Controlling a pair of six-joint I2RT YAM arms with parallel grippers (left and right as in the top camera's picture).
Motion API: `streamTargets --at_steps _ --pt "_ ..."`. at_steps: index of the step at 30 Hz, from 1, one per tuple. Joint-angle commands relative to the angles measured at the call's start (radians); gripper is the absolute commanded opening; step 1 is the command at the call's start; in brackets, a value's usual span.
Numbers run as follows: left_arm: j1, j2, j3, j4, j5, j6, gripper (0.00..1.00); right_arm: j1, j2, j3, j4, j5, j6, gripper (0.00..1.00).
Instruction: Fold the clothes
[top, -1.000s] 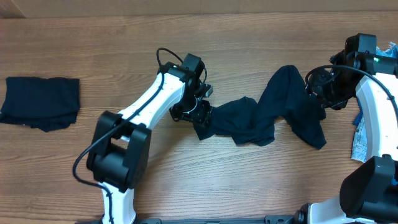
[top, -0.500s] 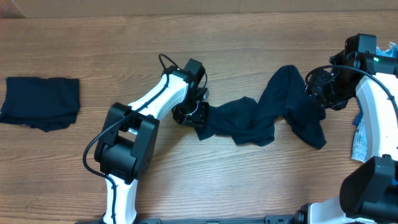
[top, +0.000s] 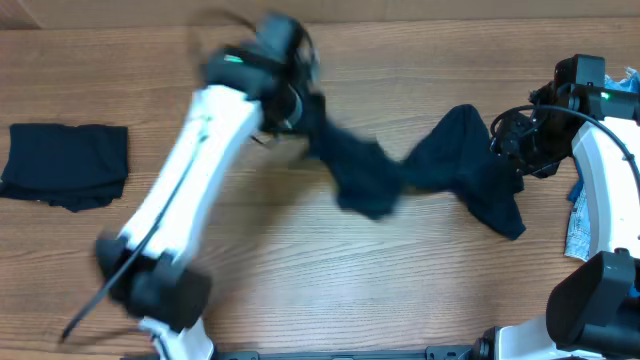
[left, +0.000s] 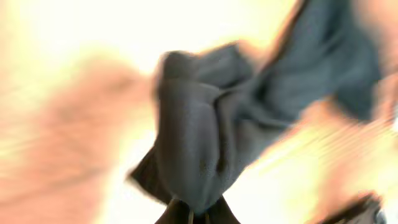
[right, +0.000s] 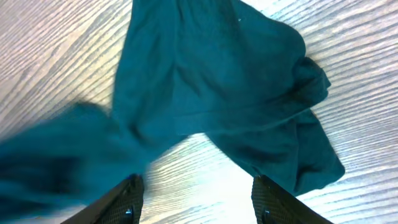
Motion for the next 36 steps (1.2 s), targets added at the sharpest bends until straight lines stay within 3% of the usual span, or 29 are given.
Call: streamTargets --at_steps 1,10,14,18,20,23,28,32,33,34,35,36 --pt "0.092 -0.162 0.223 -0.034 -0.075 0.012 0.04 0.003 -0.025 0.027 -0.013 -0.011 -0.015 0.59" --pt "0.148 -0.204 0.285 -0.081 -0.128 0.029 0.04 0.072 -0.025 -0.056 0.027 -0.106 -0.112 0.6" --pt "0.149 -0.204 0.285 -0.077 -0.128 0.031 0.04 0.135 -0.024 -0.163 0.086 -0.132 -0.144 0.68" --pt "0.149 -0.204 0.287 -0.077 -0.152 0.031 0.04 0.229 -0.023 -0.314 0.191 -0.296 -0.183 0.72" --pt "0.149 -0.206 0.288 -0.076 -0.152 0.031 0.04 0.275 -0.016 -0.354 0.264 -0.339 -0.127 0.73" --pt "0.149 -0.206 0.288 -0.077 -0.151 0.031 0.04 0.337 0.013 -0.386 0.412 -0.347 0.066 0.72" --pt "0.149 -0.224 0.288 -0.077 -0.152 0.031 0.04 0.437 0.092 -0.388 0.573 -0.365 0.132 0.72" --pt "0.149 -0.241 0.288 -0.078 -0.151 0.031 0.04 0.509 0.174 -0.388 0.616 -0.262 0.236 0.6" --pt "0.149 -0.247 0.288 -0.078 -0.152 0.032 0.04 0.515 0.185 -0.388 0.622 -0.261 0.245 0.54" --pt "0.149 -0.253 0.288 -0.078 -0.154 0.032 0.04 0.515 0.185 -0.387 0.63 -0.262 0.246 0.38" --pt "0.149 -0.259 0.288 -0.079 -0.155 0.032 0.04 0.512 0.185 -0.385 0.635 -0.261 0.245 0.29" --pt "0.149 -0.265 0.288 -0.079 -0.155 0.032 0.04 0.509 0.185 -0.385 0.637 -0.261 0.245 0.26"
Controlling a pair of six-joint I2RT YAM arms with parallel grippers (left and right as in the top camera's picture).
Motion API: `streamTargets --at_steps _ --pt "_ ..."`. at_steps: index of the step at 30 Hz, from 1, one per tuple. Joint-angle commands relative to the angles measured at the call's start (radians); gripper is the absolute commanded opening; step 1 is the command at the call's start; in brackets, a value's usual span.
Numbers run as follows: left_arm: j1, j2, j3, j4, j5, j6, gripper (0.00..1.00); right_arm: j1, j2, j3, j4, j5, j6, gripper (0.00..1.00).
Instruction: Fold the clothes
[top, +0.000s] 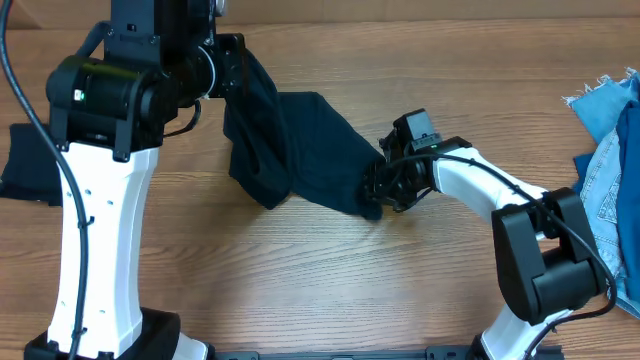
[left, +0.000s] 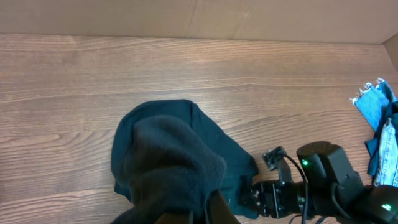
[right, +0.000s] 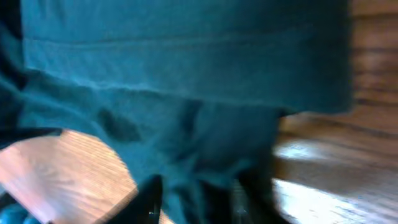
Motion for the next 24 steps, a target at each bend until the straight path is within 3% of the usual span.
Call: streamTargets --at_steps 1,3,6,9,13,18,24 --pt "-0.001 -0.053 0.009 0.003 -0.018 0.024 0.04 -0.014 -0.003 0.0 0.014 0.019 0.023 0.21" --pt "-0.001 -0.061 0.009 -0.003 -0.029 0.023 0.04 -0.023 -0.005 0.0 0.009 0.013 0.021 0.04" --pt "-0.001 -0.067 0.009 -0.014 -0.046 0.038 0.04 -0.041 -0.034 0.023 -0.023 -0.093 -0.095 0.04" --pt "-0.001 -0.071 0.009 -0.026 -0.092 0.042 0.04 -0.083 -0.182 0.089 -0.141 -0.021 -0.182 0.04" --pt "-0.001 -0.071 0.009 -0.025 -0.093 0.046 0.04 -0.134 -0.407 0.127 -0.229 0.209 -0.188 0.04" --pt "-0.001 -0.072 0.009 -0.029 -0.109 0.05 0.04 -0.19 -0.526 0.128 -0.29 0.235 -0.177 0.04" --pt "0.0 -0.102 0.009 -0.055 -0.229 0.049 0.04 -0.417 -0.692 0.188 -0.398 0.369 -0.132 0.04"
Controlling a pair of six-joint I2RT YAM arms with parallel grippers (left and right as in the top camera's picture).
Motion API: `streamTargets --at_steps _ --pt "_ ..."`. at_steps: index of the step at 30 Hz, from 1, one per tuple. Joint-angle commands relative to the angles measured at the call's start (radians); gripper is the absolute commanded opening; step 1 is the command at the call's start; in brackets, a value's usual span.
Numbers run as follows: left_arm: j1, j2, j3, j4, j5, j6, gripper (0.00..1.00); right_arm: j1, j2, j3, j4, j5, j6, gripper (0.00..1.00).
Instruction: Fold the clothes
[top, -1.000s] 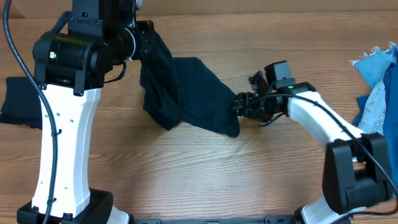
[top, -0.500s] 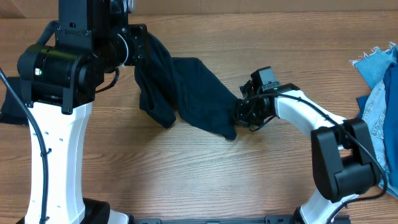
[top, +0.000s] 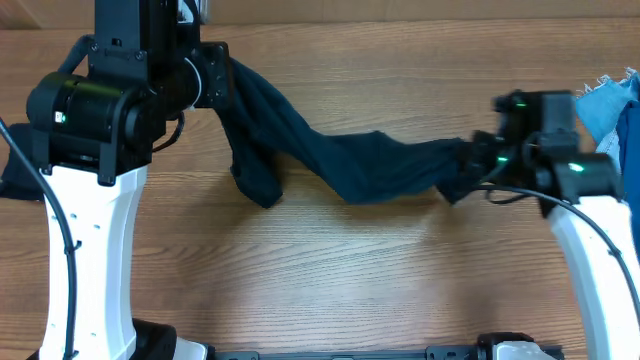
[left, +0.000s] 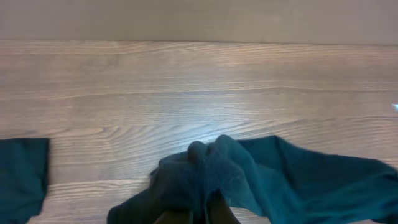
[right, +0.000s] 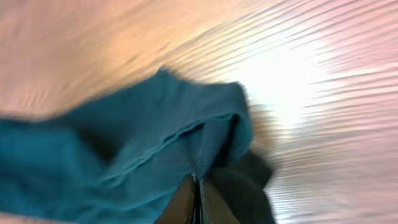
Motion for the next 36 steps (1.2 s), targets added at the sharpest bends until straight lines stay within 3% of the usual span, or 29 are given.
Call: streamTargets --at_steps 1,4,15,23,26,29,31,34,36 --pt "0.0 -0.062 0.009 -0.003 -0.103 0.023 0.04 -0.109 -0.125 0.084 -0.013 0.134 0.014 0.04" --pt "0.0 -0.106 0.009 -0.004 -0.135 0.019 0.04 -0.181 -0.204 0.159 -0.009 0.142 0.015 0.04" --pt "0.0 -0.177 0.008 -0.175 -0.212 0.012 0.04 -0.175 -0.201 0.163 -0.119 0.101 0.015 0.04" --pt "0.008 0.052 0.008 -0.153 -0.296 0.034 0.05 -0.175 0.072 0.162 -0.089 0.046 0.014 0.04" --pt "0.012 0.18 0.008 -0.152 -0.278 0.05 0.18 -0.175 0.212 0.162 -0.089 0.046 0.014 0.04" --pt "0.013 0.304 0.008 -0.159 -0.277 0.066 0.49 -0.176 0.314 0.162 -0.087 0.046 0.014 0.15" --pt "0.013 0.349 0.008 -0.171 -0.277 0.08 0.63 -0.176 0.337 0.162 -0.085 0.049 0.006 0.23" --pt "0.014 0.347 0.008 -0.196 -0.243 0.079 0.64 -0.176 0.333 0.163 -0.082 0.049 0.002 0.32" --pt "0.011 0.339 0.008 -0.219 -0.083 0.108 0.64 -0.176 0.333 0.163 -0.084 0.049 -0.013 0.35"
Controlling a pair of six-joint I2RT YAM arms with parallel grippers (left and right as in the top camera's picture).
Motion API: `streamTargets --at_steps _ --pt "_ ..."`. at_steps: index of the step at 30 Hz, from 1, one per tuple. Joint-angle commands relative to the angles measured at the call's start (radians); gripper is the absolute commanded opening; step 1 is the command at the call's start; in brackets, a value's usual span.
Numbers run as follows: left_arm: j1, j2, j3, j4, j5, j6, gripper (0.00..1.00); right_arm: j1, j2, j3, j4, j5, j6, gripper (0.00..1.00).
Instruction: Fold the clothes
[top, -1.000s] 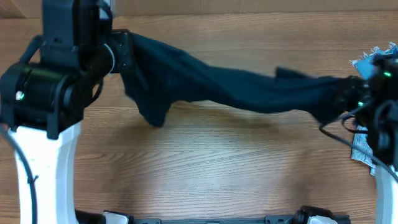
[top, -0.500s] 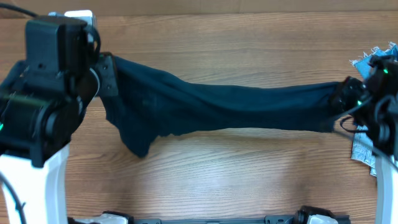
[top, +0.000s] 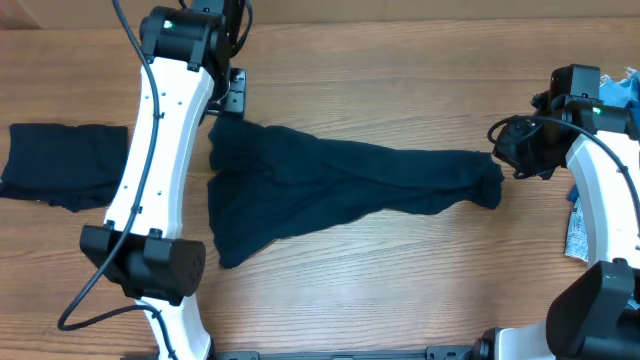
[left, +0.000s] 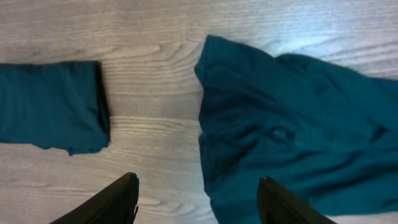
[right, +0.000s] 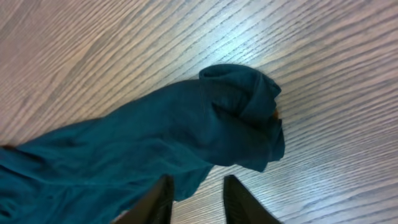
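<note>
A dark teal garment (top: 340, 185) lies spread across the middle of the table, wide at its left end and bunched narrow at its right end (right: 249, 118). My left gripper (top: 232, 100) hovers over the garment's far left corner (left: 214, 53); it stands wide open and empty, and its fingers (left: 102, 202) frame bare wood and cloth below. At the garment's right tip, my right gripper (top: 505, 150) is open too. Its fingers (right: 155, 199) are just short of the bunched end, with nothing clamped between them.
A folded dark cloth (top: 65, 165) lies at the left edge, also seen in the left wrist view as a folded cloth (left: 50, 106). Light blue denim pieces (top: 580, 225) lie at the right edge behind my right arm. Bare wood (top: 400, 290) runs along the front.
The garment was stretched in the air between both shut grippers; now it lies flat on the table. Both grippers have let go and stand open at its two ends.
First my left gripper held one end of the garment while the right hovered open over the other end. Then the left held it raised at back left with the right at its lower end. Both then stretched it out, and now it lies spread, released.
</note>
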Motion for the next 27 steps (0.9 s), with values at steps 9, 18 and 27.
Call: streamTargets --at_steps 9,18,27 --pt "-0.005 -0.025 -0.416 0.241 0.469 0.146 0.59 0.002 -0.016 0.011 0.004 -0.005 -0.019 0.39" --pt "-0.048 -0.025 -0.806 0.698 0.555 0.046 0.53 0.002 -0.016 0.011 0.002 -0.005 -0.019 0.39" --pt "-0.035 -0.026 -0.819 0.702 0.4 -0.039 0.51 0.002 -0.016 0.011 -0.006 -0.005 -0.019 0.39"
